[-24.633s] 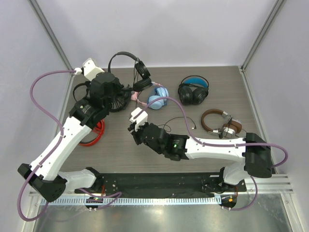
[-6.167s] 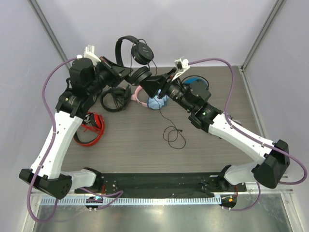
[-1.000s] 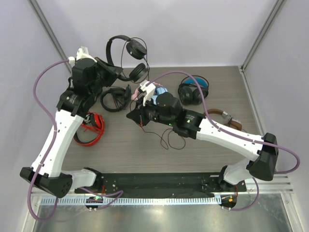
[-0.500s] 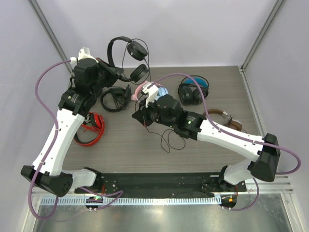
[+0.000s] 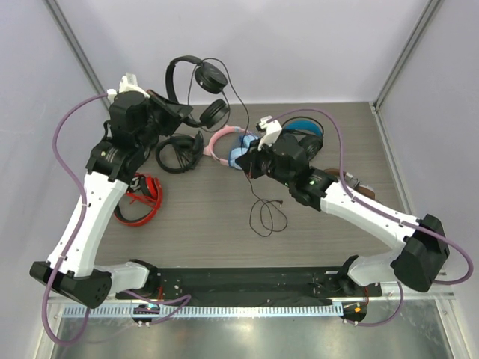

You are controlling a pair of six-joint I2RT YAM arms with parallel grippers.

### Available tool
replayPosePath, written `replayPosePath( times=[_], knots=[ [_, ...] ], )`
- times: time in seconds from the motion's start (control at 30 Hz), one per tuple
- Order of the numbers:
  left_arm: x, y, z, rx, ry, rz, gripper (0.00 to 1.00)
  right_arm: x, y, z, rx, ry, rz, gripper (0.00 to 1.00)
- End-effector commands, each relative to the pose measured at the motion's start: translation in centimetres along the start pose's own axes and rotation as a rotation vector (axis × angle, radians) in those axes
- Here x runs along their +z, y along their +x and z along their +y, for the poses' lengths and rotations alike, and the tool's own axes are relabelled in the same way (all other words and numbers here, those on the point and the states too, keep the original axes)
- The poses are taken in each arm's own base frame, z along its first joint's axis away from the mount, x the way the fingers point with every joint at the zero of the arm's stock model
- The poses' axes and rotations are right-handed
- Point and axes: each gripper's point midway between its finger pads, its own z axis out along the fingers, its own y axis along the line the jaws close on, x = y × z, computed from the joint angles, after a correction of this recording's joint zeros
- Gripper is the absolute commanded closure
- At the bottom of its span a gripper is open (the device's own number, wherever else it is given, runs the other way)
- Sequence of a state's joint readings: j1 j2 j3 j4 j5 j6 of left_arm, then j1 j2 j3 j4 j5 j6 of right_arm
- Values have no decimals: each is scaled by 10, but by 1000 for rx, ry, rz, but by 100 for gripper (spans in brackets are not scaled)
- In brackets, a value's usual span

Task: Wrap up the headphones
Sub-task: Wrap the headphone cable with the right arm

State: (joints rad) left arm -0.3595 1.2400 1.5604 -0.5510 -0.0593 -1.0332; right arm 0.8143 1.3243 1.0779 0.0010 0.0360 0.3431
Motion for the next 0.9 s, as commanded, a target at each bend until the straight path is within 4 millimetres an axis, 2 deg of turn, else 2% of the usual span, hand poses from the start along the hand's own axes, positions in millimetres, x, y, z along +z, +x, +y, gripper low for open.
replayPosePath(
  times=[0.0,0.13,0.27,0.37,0.4,0.47,0.5,0.57,0.6,0.63,0.67,0.73,0.77,0.83,0.87],
  knots=[
    [-22,-21,-43,-48,152,-41,100,8,-11,20,7,-95,-39,99],
    [-26,-22,-50,-59,188,-32,100,20,6,16,22,-94,-6,99],
    [-36,-27,-59,-59,217,-41,100,28,18,1,80,-83,2,99],
    [-43,-35,-63,-55,228,-59,100,31,27,-18,107,-36,5,99],
    [-46,-39,-64,-51,233,-68,100,30,32,-30,126,-6,12,99],
    [-50,-43,-64,-33,231,-75,100,25,30,-48,150,52,-12,99],
    [-51,-48,-60,-24,220,-87,100,21,38,-62,164,88,-5,99],
    [-56,-51,-52,15,193,-99,100,5,25,-95,208,196,-68,99],
    [-56,-54,-47,35,178,-107,100,-3,31,-109,217,238,-66,99],
    [-58,-54,-41,65,155,-98,100,-13,27,-132,233,303,-84,99],
    [-57,-55,-35,90,125,-100,100,-27,23,-143,240,349,-101,99],
    [-60,-55,-18,177,57,-96,100,-51,22,-183,256,474,-127,99],
    [-60,-57,-11,197,30,-103,100,-65,20,-192,254,511,-134,99],
    [-63,-61,3,248,-31,-127,100,-79,24,-207,239,567,-122,99],
    [-64,-64,6,261,-46,-140,100,-86,33,-214,204,601,-69,99]
  ],
)
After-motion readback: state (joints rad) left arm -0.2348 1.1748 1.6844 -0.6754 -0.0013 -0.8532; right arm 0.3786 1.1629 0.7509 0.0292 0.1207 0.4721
